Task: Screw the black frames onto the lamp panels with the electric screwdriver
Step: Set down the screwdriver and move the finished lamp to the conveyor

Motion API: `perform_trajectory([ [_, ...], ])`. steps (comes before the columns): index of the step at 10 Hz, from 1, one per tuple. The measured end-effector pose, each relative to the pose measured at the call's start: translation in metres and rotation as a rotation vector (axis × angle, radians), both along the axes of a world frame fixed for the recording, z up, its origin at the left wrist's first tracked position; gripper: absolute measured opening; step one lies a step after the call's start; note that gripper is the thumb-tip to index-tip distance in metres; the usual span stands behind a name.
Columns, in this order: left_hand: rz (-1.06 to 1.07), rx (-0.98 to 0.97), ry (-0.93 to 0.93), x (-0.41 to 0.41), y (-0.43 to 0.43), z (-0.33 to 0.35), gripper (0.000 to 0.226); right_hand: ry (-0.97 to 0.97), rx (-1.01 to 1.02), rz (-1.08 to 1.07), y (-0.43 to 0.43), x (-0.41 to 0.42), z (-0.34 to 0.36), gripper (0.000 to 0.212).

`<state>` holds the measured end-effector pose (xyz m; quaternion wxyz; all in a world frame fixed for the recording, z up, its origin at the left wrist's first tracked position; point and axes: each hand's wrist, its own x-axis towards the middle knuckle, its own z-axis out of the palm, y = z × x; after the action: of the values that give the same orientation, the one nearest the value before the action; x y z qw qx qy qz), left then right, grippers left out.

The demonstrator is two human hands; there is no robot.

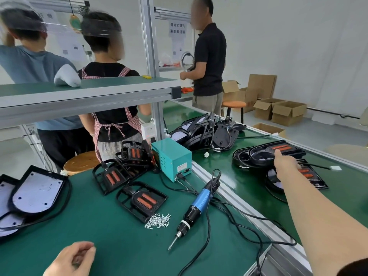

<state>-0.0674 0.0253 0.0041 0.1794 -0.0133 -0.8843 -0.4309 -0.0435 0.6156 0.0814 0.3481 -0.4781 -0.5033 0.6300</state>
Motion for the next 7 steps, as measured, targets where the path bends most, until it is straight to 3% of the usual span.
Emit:
perform_trajectory([
  [1, 0.013, 0.029, -0.043, 0.006, -0.006, 0.002, 0.021, 0.028, -0.052, 0.026, 0.003, -0.002, -0.002, 0.049],
  [2, -0.005, 0.073, -0.018, 0.01, -0.004, 0.003, 0.022, 0.227, -0.198, 0.011, 0.0, -0.002, -0.01, 0.047],
  [3, -0.005, 0.091, -0.04, 0.015, -0.001, 0.009, 0.027, 0.346, -0.19, -0.022, -0.007, 0.001, -0.015, 0.058],
  [4, -0.015, 0.092, -0.046, 0.019, 0.0, 0.014, 0.032, 0.339, -0.182, -0.084, -0.018, 0.001, -0.008, 0.072],
  [5, -0.023, 0.092, -0.065, 0.02, 0.0, 0.015, 0.032, -0.399, 0.309, 0.088, -0.026, 0.004, -0.012, 0.049],
  [6, -0.01, 0.101, -0.076, 0.02, 0.0, 0.014, 0.03, -0.468, 0.304, 0.054, -0.044, 0.004, 0.002, 0.037],
  [7, 0.005, 0.116, -0.071, 0.022, 0.001, 0.014, 0.027, -0.822, 0.54, 0.157, -0.056, 0.004, 0.001, 0.035],
])
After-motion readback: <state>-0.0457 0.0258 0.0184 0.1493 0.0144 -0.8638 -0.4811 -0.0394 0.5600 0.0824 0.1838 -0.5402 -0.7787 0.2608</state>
